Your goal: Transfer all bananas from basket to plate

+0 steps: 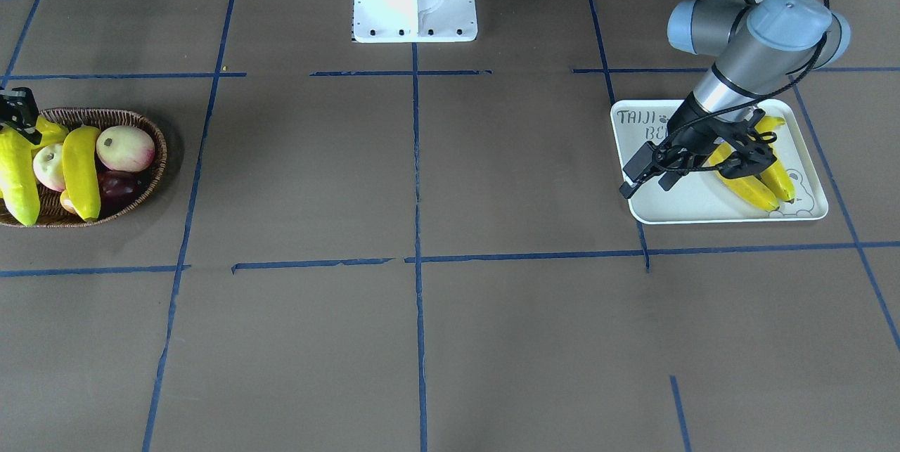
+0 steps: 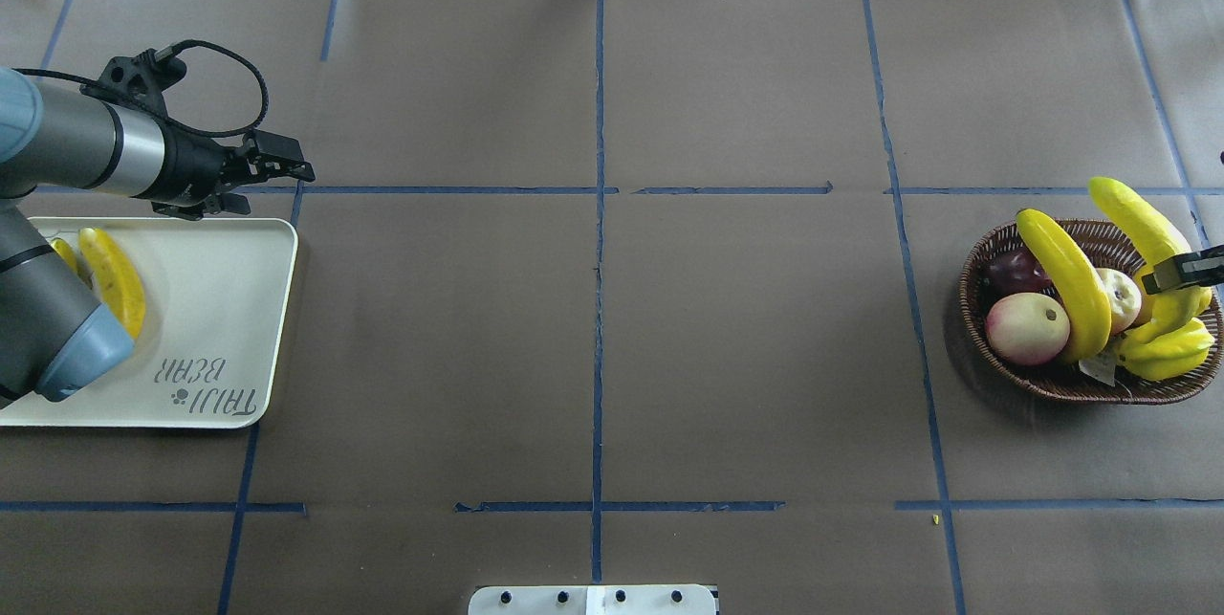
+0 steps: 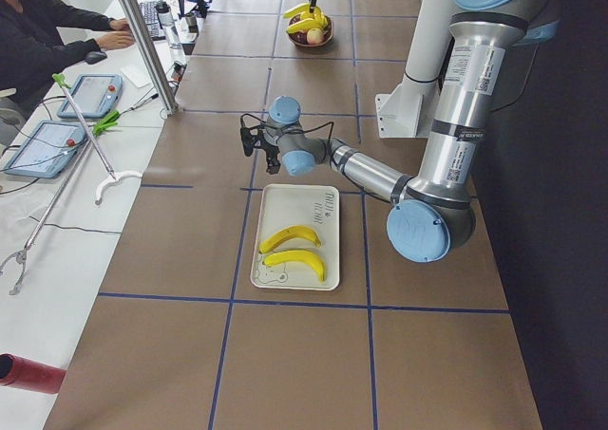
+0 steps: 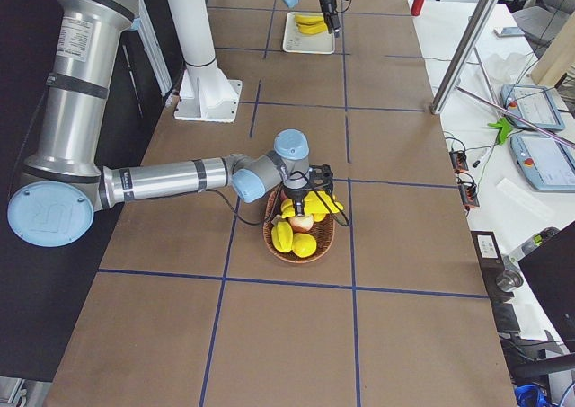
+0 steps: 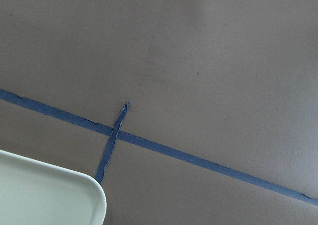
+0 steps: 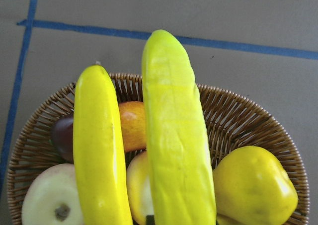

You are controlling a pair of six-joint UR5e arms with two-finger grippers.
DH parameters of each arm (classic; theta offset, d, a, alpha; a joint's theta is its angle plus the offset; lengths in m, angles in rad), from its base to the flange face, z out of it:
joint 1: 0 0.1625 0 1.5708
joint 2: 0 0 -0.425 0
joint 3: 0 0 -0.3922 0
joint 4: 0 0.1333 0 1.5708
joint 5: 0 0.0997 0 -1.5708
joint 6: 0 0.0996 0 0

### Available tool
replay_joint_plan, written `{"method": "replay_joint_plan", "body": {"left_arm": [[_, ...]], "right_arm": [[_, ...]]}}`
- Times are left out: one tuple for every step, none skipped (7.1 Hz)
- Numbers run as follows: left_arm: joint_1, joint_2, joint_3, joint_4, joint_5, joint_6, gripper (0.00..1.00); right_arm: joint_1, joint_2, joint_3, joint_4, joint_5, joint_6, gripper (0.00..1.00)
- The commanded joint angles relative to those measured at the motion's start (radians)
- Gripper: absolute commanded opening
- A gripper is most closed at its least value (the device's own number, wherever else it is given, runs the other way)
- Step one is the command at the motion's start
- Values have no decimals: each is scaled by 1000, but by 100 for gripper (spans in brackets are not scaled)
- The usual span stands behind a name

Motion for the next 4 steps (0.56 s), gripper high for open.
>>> {"method": "replay_joint_plan", "body": {"left_arm": [[0,0,-8,0,0,0,100],[2,-5,-6,0,0,0,100],[3,-24,1,0,0,-2,100],[21,-41,3,0,0,-32,100]], "right_arm": [[183,-16,105,-8,172,-2,0],[196,54,105,-9,217,19,0],[122,150,91,-6,209,153,0],[1,304,53,6,171,391,0]]}}
